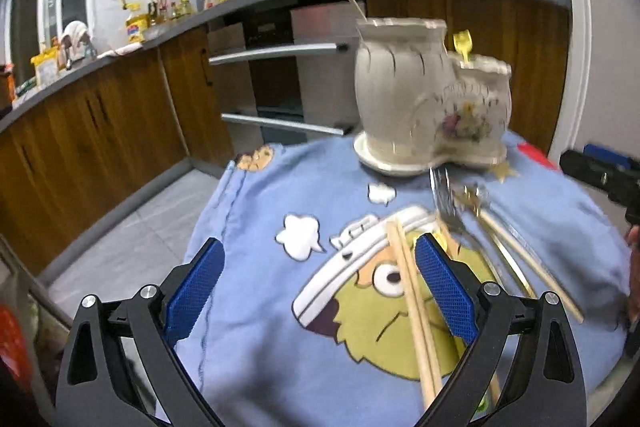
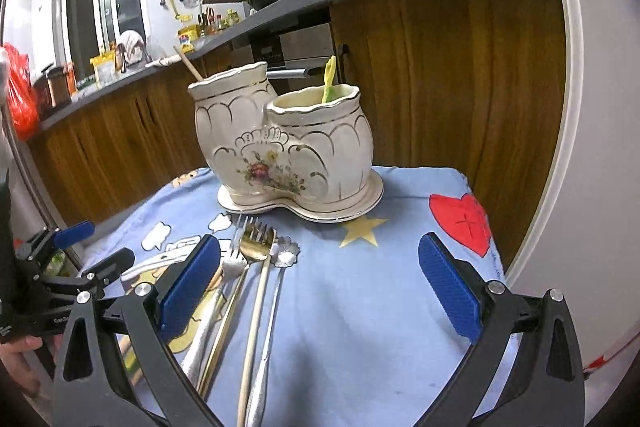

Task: Organize utensils
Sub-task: 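Lower the left tool onto another chopstick while the right tool reaches the gold fork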

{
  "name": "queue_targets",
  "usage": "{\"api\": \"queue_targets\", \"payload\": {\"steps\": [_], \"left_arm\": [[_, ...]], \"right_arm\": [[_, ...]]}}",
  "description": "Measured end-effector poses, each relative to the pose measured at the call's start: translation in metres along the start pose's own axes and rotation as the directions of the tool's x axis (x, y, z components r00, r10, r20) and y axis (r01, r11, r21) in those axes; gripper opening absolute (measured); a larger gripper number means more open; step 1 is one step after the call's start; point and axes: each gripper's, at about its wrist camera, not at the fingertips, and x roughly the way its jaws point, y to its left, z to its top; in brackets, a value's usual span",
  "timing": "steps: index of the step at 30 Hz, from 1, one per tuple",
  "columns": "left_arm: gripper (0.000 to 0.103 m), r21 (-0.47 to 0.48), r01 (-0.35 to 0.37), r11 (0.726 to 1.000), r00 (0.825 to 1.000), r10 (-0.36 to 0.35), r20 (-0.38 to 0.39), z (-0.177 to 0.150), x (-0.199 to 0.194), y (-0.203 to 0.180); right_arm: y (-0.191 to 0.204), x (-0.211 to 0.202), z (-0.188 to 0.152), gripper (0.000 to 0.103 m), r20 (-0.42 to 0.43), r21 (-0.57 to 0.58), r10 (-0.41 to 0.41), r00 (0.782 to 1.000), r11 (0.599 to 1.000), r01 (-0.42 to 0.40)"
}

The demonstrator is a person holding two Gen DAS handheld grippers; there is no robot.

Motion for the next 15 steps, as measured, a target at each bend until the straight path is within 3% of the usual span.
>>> {"api": "queue_targets", "payload": {"steps": [3, 6, 15], "left_arm": [[0.092, 0.032, 0.056, 0.998, 0.996, -0.053, -0.070, -0.005, 0.008, -0.007], [0.077, 0.069, 0.072, 0.995, 0.991, -0.064, -0.119, -0.010, 0.015, -0.013], [0.064, 0.066, 0.122, 0.990, 0.982, -0.111, -0.151, -0.014, 0.016, -0.011]], "right_arm": [[0.000, 0.004, -0.001, 0.098, -0.018, 0.004, -0.002, 1.000, 1.000, 0.002], [-0.001, 0.009, 0.000, 0.098, -0.038, 0.019, 0.007, 0.999, 1.000, -0.006], [0.005, 0.017, -0.001, 0.098, -0.079, 0.008, 0.015, 0.997, 1.000, -0.014]]}}
